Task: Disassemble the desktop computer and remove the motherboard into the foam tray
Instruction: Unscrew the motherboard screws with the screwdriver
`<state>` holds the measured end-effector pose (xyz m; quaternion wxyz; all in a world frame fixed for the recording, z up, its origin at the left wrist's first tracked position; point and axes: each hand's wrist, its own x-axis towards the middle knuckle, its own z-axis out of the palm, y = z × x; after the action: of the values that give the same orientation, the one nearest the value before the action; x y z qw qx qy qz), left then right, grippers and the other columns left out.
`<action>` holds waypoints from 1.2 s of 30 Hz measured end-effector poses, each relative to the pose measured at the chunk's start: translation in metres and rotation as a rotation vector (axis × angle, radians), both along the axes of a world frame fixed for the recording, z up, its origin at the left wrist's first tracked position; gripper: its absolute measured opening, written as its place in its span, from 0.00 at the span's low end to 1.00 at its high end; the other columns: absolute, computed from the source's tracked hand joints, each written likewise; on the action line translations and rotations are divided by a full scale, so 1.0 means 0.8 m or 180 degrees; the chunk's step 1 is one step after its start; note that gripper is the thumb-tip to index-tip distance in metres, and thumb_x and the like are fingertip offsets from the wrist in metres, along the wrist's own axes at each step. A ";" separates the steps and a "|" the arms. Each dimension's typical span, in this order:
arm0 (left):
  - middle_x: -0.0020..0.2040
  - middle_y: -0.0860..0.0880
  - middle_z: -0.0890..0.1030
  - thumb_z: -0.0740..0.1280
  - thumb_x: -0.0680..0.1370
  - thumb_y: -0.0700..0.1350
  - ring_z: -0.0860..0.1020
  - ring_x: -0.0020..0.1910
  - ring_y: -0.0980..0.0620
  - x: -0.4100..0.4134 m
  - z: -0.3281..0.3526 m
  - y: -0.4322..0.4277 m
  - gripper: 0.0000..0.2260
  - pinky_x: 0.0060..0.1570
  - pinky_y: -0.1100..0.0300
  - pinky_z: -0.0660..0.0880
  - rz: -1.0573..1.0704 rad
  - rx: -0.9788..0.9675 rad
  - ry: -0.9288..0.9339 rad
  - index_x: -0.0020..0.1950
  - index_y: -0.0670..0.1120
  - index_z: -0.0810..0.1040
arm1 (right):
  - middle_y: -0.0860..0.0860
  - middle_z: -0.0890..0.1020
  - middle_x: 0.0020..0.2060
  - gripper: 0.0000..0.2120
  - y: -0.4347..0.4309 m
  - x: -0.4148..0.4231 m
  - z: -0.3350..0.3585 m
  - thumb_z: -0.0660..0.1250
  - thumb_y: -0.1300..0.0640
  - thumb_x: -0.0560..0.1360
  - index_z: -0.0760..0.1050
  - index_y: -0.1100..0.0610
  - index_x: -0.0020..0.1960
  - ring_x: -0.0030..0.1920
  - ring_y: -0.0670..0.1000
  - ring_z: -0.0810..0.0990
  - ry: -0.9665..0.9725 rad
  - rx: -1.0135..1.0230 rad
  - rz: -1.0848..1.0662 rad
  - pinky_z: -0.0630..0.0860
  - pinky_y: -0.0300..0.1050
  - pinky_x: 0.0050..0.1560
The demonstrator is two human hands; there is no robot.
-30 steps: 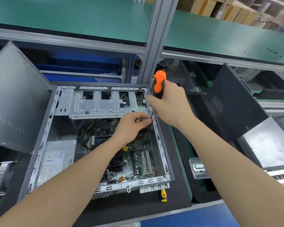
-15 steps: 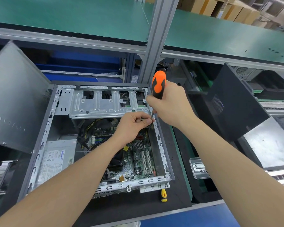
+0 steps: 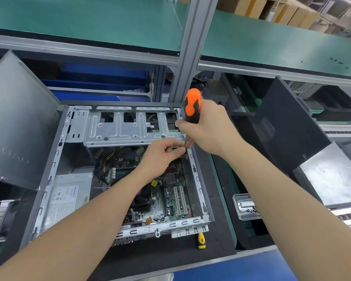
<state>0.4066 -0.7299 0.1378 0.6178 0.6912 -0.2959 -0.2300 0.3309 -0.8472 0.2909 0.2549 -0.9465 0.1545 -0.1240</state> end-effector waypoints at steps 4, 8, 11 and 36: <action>0.30 0.58 0.60 0.69 0.82 0.45 0.61 0.32 0.57 0.001 0.016 0.000 0.10 0.41 0.61 0.62 -0.0284 -0.0203 -0.0023 0.62 0.53 0.84 | 0.51 0.85 0.38 0.05 -0.019 -0.002 0.020 0.74 0.55 0.76 0.79 0.56 0.47 0.39 0.52 0.85 0.0720 0.0536 0.0623 0.84 0.55 0.49; 0.42 0.57 0.85 0.67 0.83 0.42 0.76 0.44 0.61 -0.004 0.041 -0.008 0.11 0.59 0.59 0.76 -0.0530 -0.0462 -0.0124 0.60 0.57 0.84 | 0.52 0.87 0.42 0.04 -0.034 -0.010 0.034 0.75 0.58 0.76 0.82 0.54 0.50 0.43 0.53 0.86 0.0940 0.0696 0.0788 0.83 0.57 0.55; 0.45 0.50 0.85 0.66 0.84 0.45 0.76 0.43 0.56 -0.004 0.048 -0.011 0.12 0.51 0.59 0.77 -0.0605 -0.0484 -0.0086 0.57 0.60 0.85 | 0.51 0.87 0.41 0.07 -0.034 -0.014 0.035 0.76 0.59 0.76 0.81 0.54 0.52 0.40 0.51 0.86 0.0879 0.0871 0.0631 0.84 0.53 0.52; 0.47 0.48 0.78 0.69 0.82 0.48 0.73 0.40 0.58 0.063 0.129 -0.021 0.09 0.42 0.67 0.73 -0.1892 -0.0151 -0.0449 0.62 0.57 0.84 | 0.49 0.85 0.33 0.09 -0.033 0.038 0.124 0.74 0.53 0.75 0.74 0.53 0.43 0.35 0.50 0.79 0.1978 -0.1019 0.1300 0.75 0.46 0.39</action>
<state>0.4572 -0.7464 0.2409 0.5173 0.5740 -0.5327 -0.3451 0.3617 -0.8732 0.3902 0.0649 -0.9778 0.0118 0.1987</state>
